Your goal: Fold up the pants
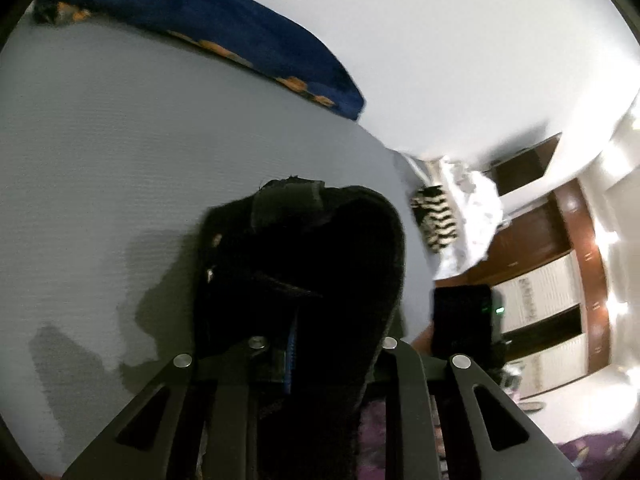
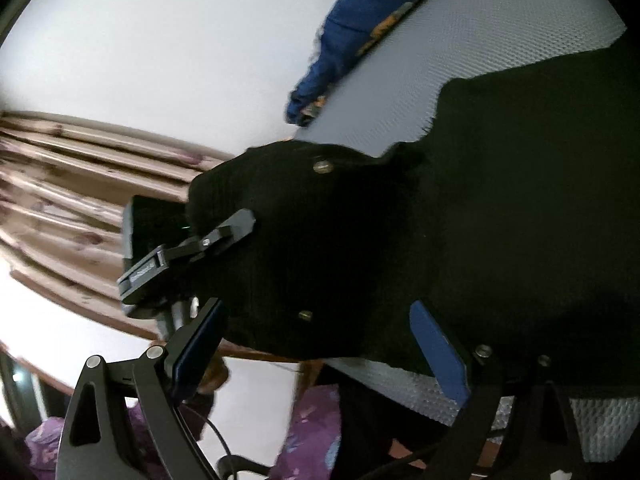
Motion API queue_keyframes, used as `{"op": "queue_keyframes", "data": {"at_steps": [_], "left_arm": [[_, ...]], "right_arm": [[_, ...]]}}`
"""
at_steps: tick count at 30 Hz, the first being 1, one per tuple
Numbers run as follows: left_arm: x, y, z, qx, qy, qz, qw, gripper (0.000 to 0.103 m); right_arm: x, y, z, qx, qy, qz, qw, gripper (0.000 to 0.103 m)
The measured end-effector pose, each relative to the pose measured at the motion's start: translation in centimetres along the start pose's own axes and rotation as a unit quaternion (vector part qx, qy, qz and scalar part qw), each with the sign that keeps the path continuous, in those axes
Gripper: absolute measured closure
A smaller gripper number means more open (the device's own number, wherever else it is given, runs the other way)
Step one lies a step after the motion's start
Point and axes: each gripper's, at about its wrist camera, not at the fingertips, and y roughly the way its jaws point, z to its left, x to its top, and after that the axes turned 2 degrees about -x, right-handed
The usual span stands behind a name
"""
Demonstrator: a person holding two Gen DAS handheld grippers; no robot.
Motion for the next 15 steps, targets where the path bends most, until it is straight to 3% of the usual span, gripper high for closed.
{"op": "queue_keyframes", "data": {"at_steps": [7, 12, 15], "left_arm": [[1.7, 7.5, -5.0, -0.063, -0.028, 0.003, 0.9977, 0.082], [2.4, 14.1, -6.6, -0.090, -0.053, 0.033, 0.9940, 0.080], [2.4, 18.4, -7.7, -0.069, -0.032, 0.058, 0.9954, 0.069]], "right_arm": [[2.2, -4.5, -1.8, 0.067, 0.005, -0.011, 0.998, 0.007], [3.6, -9.1, -4.5, 0.075, 0.011, -0.041, 0.996, 0.005], [3.5, -11.7, -7.0, 0.070, 0.018, -0.055, 0.996, 0.003]]}}
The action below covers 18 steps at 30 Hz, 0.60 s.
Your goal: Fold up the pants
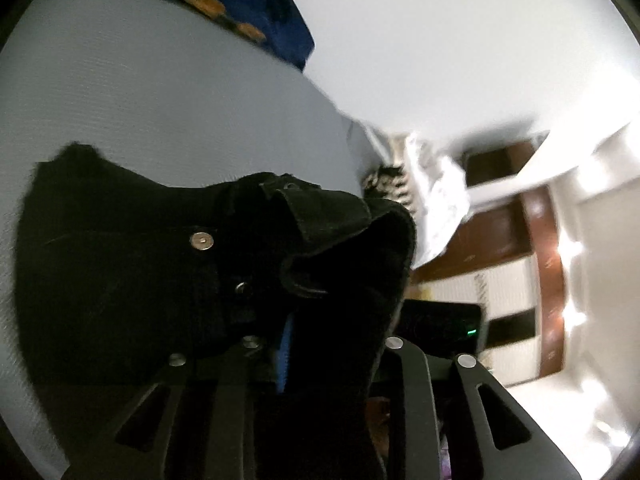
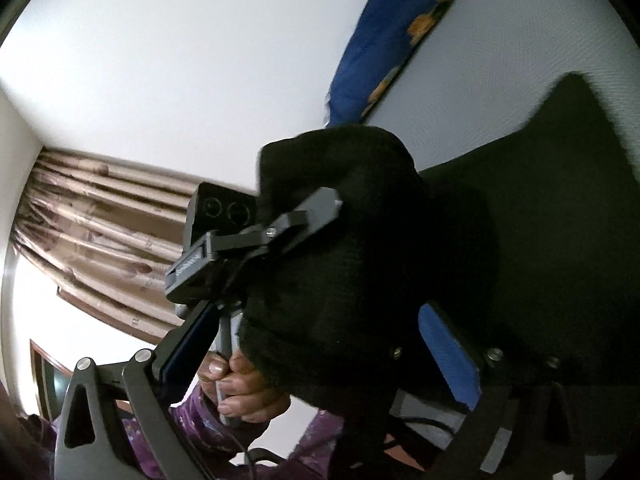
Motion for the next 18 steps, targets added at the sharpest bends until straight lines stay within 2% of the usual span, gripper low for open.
{"op": "queue_keyframes", "data": {"at_steps": [1, 5, 8, 9, 10, 11, 12, 13, 14, 15, 16, 18], "left_arm": [[0.1, 1.8, 0.0, -0.011, 0.000, 0.017, 0.9998, 0.056], [0.3, 5.2, -0.1, -0.014, 0.017, 0.052, 0.9984, 0.051], [0.1, 4.6, -0.1, -0.021, 0.018, 0.043, 0.9987, 0.048], [0.1, 3.8, -0.3, -0.015, 0.026, 0.035, 0.9989, 0.046], [0.0, 3.6, -0.6, -0.003, 0.033, 0.028, 0.9991, 0.039], [-0.1, 2.8, -0.8, 0.022, 0.044, 0.019, 0.9986, 0.032], [-0.3, 2.0, -0.8, 0.040, 0.052, 0.013, 0.9977, 0.029], [-0.4, 1.1, -0.7, 0.055, 0.060, 0.007, 0.9967, 0.026], [-0.6, 0.4, -0.5, 0.066, 0.064, 0.002, 0.9958, 0.025], [-0.8, -0.2, -0.3, 0.077, 0.066, -0.002, 0.9948, 0.025], [-1.1, -1.1, 0.3, 0.096, 0.068, -0.010, 0.9930, 0.025], [-1.6, -2.4, 1.3, 0.111, 0.064, -0.024, 0.9914, 0.025]], "right_arm": [[0.0, -0.6, -0.7, 0.000, 0.004, -0.004, 1.000, 0.003], [-0.7, -2.4, -4.6, -0.017, 0.049, -0.022, 0.998, 0.002], [-1.2, -3.3, -5.2, 0.011, 0.049, -0.038, 0.998, 0.003], [-1.1, -3.2, -5.1, 0.006, 0.046, -0.036, 0.998, 0.003], [-1.0, -3.1, -4.9, -0.001, 0.041, -0.034, 0.999, 0.003], [-0.9, -2.9, -4.7, -0.011, 0.034, -0.035, 0.999, 0.003], [-0.8, -2.6, -4.5, -0.022, 0.025, -0.032, 0.999, 0.003], [-0.7, -2.4, -4.4, -0.034, 0.013, -0.027, 0.999, 0.010], [-0.8, -2.2, -4.2, -0.058, -0.004, -0.022, 0.998, 0.034], [-0.7, -1.9, -4.0, -0.094, -0.020, -0.013, 0.995, 0.051], [-0.4, -1.6, -4.2, -0.117, -0.023, -0.007, 0.993, 0.076], [-0.1, -1.8, -5.0, -0.126, -0.001, -0.006, 0.992, 0.080]]}}
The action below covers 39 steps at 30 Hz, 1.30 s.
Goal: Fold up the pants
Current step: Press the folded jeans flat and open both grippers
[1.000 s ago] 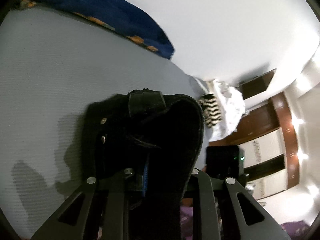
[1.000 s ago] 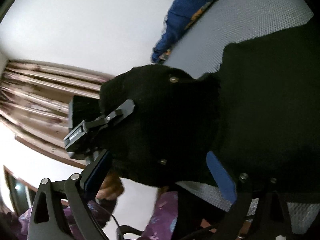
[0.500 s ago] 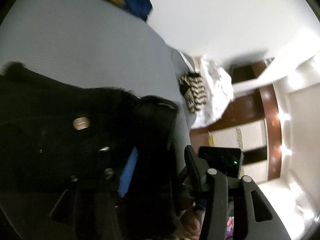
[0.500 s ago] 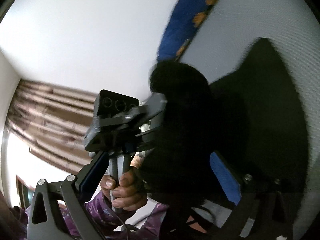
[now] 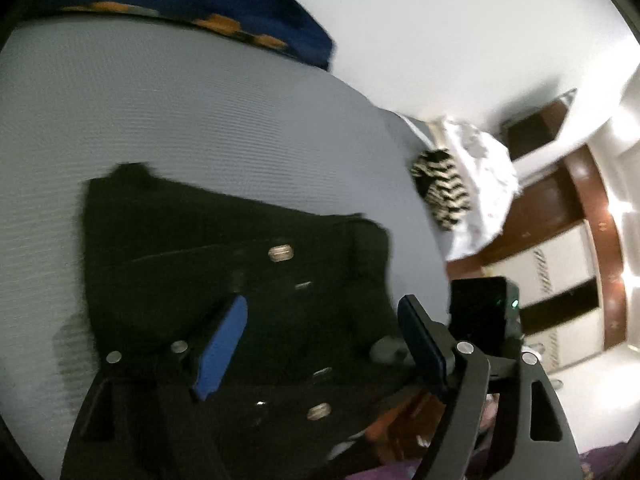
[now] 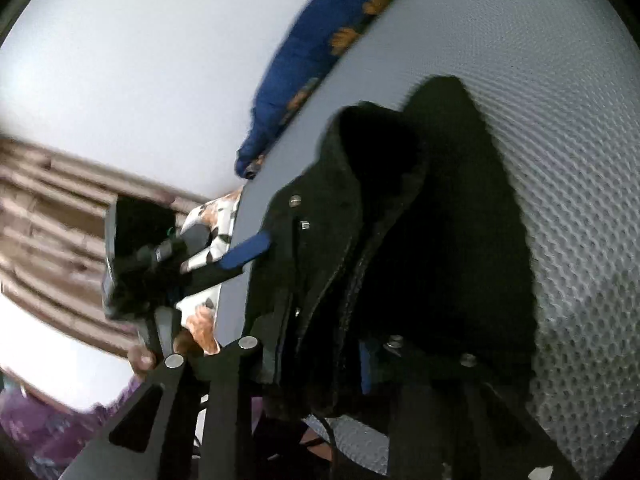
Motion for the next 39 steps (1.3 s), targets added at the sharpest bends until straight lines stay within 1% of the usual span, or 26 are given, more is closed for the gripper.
{"op": "queue_keyframes", "data": {"at_steps": [1, 3, 7, 9, 11, 13, 16, 17, 20, 21, 23, 25, 27, 28, 30, 31, 32, 33, 34, 35, 36, 37, 38, 39], "left_arm": [[-0.2, 0.0, 0.5, 0.000, -0.004, -0.004, 1.0000, 0.025], [-0.6, -0.4, 1.1, 0.009, -0.010, -0.014, 0.9998, 0.025], [-1.2, -0.3, 1.0, 0.014, 0.001, -0.023, 0.9996, 0.025], [-1.2, 0.3, 0.4, 0.009, 0.008, -0.021, 0.9997, 0.025], [-1.3, 1.0, -0.1, 0.012, 0.025, -0.018, 0.9994, 0.025], [-1.5, 2.1, -0.5, 0.024, 0.047, -0.007, 0.9986, 0.025], [-2.0, 3.0, -0.9, 0.042, 0.076, -0.003, 0.9962, 0.025], [-2.0, 3.1, -0.9, 0.043, 0.081, -0.003, 0.9958, 0.025], [-1.9, 2.6, -0.9, 0.042, 0.076, -0.013, 0.9961, 0.025], [-1.9, 2.4, -0.8, 0.047, 0.076, -0.019, 0.9958, 0.025], [-1.7, 2.4, -0.5, 0.057, 0.085, -0.024, 0.9945, 0.025], [-1.7, 2.9, 0.2, 0.049, 0.086, -0.019, 0.9949, 0.025], [-1.9, 3.4, 0.6, 0.045, 0.090, -0.019, 0.9947, 0.025], [-2.0, 3.6, 0.4, 0.050, 0.097, -0.022, 0.9938, 0.025], [-2.1, 3.5, -0.4, 0.067, 0.107, -0.024, 0.9917, 0.025], [-2.1, 3.5, -0.8, 0.074, 0.111, -0.026, 0.9908, 0.025], [-2.2, 3.3, -1.4, 0.088, 0.120, -0.031, 0.9883, 0.025], [-2.2, 3.1, -1.8, 0.105, 0.128, -0.036, 0.9855, 0.025], [-2.4, 2.6, -2.6, 0.134, 0.141, -0.051, 0.9796, 0.025], [-2.5, 2.2, -3.0, 0.149, 0.150, -0.065, 0.9753, 0.025], [-2.7, 1.4, -3.7, 0.167, 0.163, -0.090, 0.9683, 0.025], [-2.9, 0.9, -4.0, 0.180, 0.168, -0.107, 0.9632, 0.025], [-3.1, 0.4, -4.4, 0.197, 0.171, -0.125, 0.9574, 0.024], [-3.1, 0.0, -4.7, 0.217, 0.173, -0.140, 0.9504, 0.022]], "right_arm": [[0.1, -0.1, -0.2, -0.002, 0.006, -0.003, 1.000, 0.082], [0.2, -0.6, 0.6, -0.017, -0.009, -0.012, 1.000, 0.084], [0.6, -1.8, 1.6, -0.033, -0.026, -0.030, 0.999, 0.085], [0.7, -2.7, 1.3, -0.040, -0.027, -0.042, 0.998, 0.086], [1.0, -3.3, -0.1, -0.049, -0.009, -0.054, 0.997, 0.087], [1.1, -3.5, -2.5, -0.035, 0.031, -0.061, 0.997, 0.088], [0.5, -2.9, -4.5, -0.032, 0.055, -0.052, 0.997, 0.088], [0.4, -2.9, -4.7, -0.021, 0.059, -0.056, 0.996, 0.088], [0.6, -3.6, -3.9, -0.010, 0.051, -0.067, 0.996, 0.088], [0.6, -3.7, -3.6, -0.009, 0.046, -0.069, 0.997, 0.088], [0.8, -3.6, -3.4, -0.023, 0.039, -0.066, 0.997, 0.088], [0.6, -2.7, -4.3, -0.027, 0.055, -0.058, 0.996, 0.088], [0.2, -2.3, -5.5, -0.013, 0.068, -0.060, 0.996, 0.089], [0.1, -2.4, -5.8, -0.004, 0.074, -0.065, 0.995, 0.089], [0.1, -2.5, -5.2, -0.008, 0.071, -0.070, 0.995, 0.082], [0.1, -2.7, -4.6, -0.018, 0.067, -0.075, 0.995, 0.075], [0.3, -3.0, -3.9, -0.036, 0.062, -0.085, 0.994, 0.067], [0.3, -3.3, -3.0, -0.053, 0.057, -0.100, 0.992, 0.061], [0.3, -4.7, -1.7, -0.079, 0.045, -0.130, 0.987, 0.053], [0.2, -5.5, -0.6, -0.093, 0.034, -0.151, 0.984, 0.050], [0.0, -6.4, 0.9, -0.110, 0.014, -0.169, 0.979, 0.049], [-0.3, -7.0, 3.0, -0.131, -0.018, -0.181, 0.975, 0.045], [-0.7, -7.3, 5.4, -0.153, -0.054, -0.189, 0.969, 0.039], [-1.0, -7.4, 6.9, -0.169, -0.075, -0.194, 0.964, 0.035]]}}
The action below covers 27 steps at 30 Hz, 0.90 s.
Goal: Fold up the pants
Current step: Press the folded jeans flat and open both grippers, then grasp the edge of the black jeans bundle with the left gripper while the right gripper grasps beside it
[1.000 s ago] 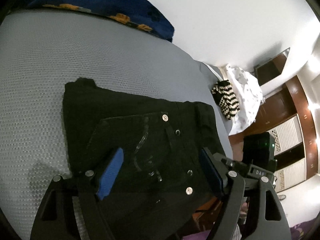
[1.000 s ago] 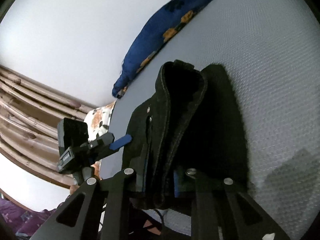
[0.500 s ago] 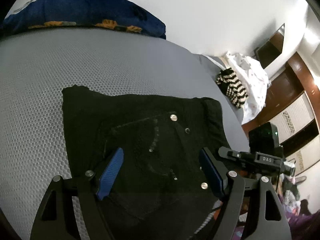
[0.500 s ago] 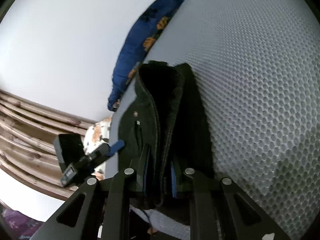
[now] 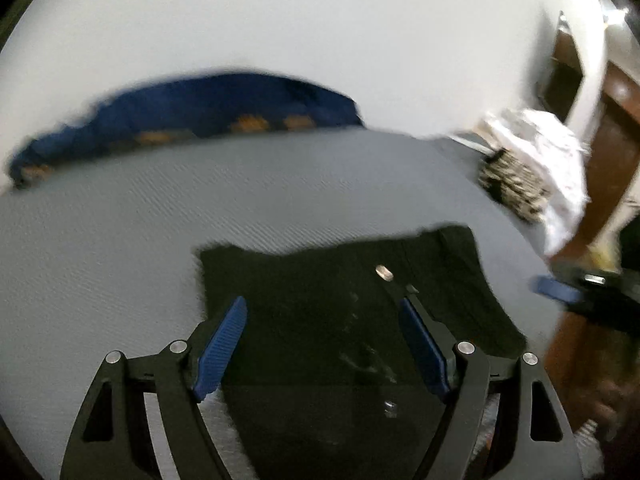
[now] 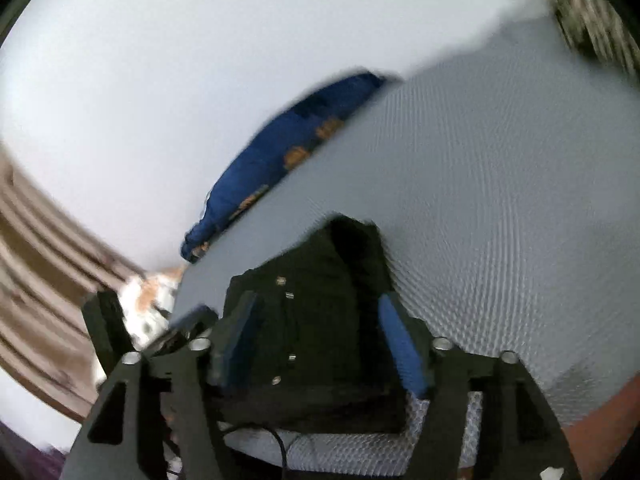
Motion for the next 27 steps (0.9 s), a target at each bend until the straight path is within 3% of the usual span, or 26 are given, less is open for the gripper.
{"op": "queue_keyframes", "data": {"at_steps": [2, 6, 14, 27], "left_arm": [[0.3, -0.8, -0.2, 0.044, 0.007, -0.019, 0.9988, 0.016], [0.5, -1.8, 0.0, 0.105, 0.007, -0.036, 0.9938, 0.014], [-0.1, -3.9, 1.3, 0.116, -0.014, -0.038, 0.9924, 0.014], [-1.3, -6.4, 1.7, 0.139, -0.005, -0.046, 0.9892, 0.009]], "right_arm": [[-0.5, -0.9, 3.7, -0.030, -0.052, -0.014, 0.998, 0.019], [-1.8, -1.1, 8.8, -0.064, -0.104, -0.010, 0.992, 0.018], [-4.4, -2.3, 11.8, -0.055, -0.114, -0.004, 0.992, 0.017], [-4.9, -1.9, 9.8, -0.052, -0.063, 0.008, 0.997, 0.014]]}}
